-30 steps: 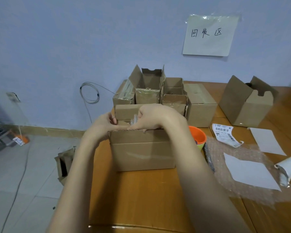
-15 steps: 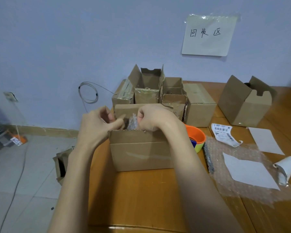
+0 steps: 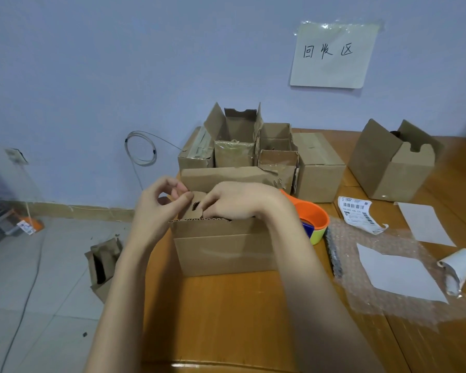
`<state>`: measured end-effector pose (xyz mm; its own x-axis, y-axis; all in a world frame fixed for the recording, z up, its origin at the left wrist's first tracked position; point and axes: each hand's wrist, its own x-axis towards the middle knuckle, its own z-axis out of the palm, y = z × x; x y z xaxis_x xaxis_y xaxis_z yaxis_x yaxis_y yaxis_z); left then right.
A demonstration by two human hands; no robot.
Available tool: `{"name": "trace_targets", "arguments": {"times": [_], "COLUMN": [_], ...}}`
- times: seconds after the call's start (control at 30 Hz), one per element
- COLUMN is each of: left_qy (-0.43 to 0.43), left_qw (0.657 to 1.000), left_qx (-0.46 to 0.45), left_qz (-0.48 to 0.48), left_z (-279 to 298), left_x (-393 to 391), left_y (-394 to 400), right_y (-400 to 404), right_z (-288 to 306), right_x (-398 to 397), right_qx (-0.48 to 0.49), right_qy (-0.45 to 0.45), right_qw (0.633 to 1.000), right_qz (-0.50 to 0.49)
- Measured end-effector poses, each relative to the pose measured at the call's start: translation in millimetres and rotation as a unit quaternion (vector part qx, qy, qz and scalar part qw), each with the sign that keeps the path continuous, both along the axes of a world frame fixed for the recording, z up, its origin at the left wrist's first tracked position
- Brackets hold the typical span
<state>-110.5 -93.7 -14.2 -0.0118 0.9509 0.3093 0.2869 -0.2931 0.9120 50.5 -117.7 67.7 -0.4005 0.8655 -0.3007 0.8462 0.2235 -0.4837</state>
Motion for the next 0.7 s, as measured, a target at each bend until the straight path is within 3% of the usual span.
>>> {"name": "trace_targets", "arguments": {"times": [0.1, 0.2, 0.27, 0.4, 0.63, 0.7], "left_qy": [-0.06, -0.109, -0.129, -0.148, -0.214, -0.23], "left_qw": [0.997, 0.991, 0.989, 0.989, 0.975, 0.972], "left_qx": [-0.043, -0.077, -0.067, -0.03, -0.056, -0.05], "left_qz": [0.003, 0.014, 0.011, 0.002, -0.01, -0.021], "left_z": [-9, -14, -13, -15, -24, -24], "left_x": [1, 4, 6, 13, 16, 18], "left_y": [3, 3, 2, 0, 5, 5], "right_y": [-16, -30, -36, -40, -43, -47], "right_z": [-1, -12, -19, -31, -46, -56], "right_x": [40, 77, 91, 94, 101, 101], "right_qx": [0.064, 0.229, 0.276, 0.133, 0.058, 0.076], "right_qy": [0.203, 0.286, 0.299, 0.249, 0.252, 0.252], "right_qw": [0.972, 0.897, 0.85, 0.894, 0.935, 0.942], "right_qz": [-0.101, -0.247, -0.334, -0.347, -0.242, -0.209]}}
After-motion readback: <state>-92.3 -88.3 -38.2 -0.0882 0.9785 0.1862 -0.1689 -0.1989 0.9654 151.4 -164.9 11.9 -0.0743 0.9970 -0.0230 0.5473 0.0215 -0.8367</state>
